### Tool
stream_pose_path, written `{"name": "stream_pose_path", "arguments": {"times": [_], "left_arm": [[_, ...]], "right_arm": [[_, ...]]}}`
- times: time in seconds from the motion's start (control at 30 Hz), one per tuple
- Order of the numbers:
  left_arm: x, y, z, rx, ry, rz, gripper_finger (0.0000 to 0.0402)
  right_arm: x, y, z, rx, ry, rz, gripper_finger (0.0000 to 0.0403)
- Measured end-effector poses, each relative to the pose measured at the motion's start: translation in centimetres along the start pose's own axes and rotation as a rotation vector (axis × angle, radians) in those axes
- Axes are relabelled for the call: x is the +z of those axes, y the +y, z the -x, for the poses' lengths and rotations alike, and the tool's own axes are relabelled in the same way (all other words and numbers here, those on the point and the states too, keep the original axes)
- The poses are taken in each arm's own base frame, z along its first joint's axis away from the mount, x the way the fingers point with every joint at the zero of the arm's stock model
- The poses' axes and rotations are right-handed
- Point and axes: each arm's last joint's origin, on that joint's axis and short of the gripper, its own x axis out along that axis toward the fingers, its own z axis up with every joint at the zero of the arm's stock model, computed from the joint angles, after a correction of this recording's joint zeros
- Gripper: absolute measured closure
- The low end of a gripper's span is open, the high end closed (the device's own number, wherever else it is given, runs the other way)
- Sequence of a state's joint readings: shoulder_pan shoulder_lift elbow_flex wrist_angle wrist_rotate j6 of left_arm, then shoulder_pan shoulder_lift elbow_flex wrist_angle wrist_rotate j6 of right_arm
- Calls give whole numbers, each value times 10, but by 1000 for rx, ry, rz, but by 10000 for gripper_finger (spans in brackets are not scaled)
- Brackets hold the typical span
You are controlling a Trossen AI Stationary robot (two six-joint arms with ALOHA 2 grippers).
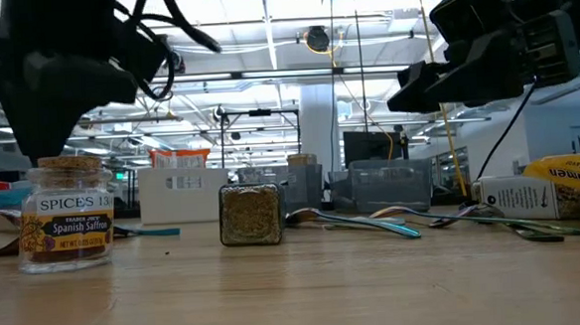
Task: Pick & Place Food Item
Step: Put the blue noodle pack into the white bin
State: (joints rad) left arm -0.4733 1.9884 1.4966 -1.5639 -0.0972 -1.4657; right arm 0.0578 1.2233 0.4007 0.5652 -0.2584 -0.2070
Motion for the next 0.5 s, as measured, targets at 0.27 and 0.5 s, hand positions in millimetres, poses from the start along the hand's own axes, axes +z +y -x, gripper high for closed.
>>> {"name": "stream_pose_path", "arguments": {"times": [0.27, 0.5], "left_arm": [[9, -1, -13, 0, 6, -6, 231], [7, -2, -21, 5, 25, 1, 231]], "right_arm": [[-4, 0, -3, 2, 17, -5, 165], [-4, -1, -3, -17, 20, 10, 165]]}}
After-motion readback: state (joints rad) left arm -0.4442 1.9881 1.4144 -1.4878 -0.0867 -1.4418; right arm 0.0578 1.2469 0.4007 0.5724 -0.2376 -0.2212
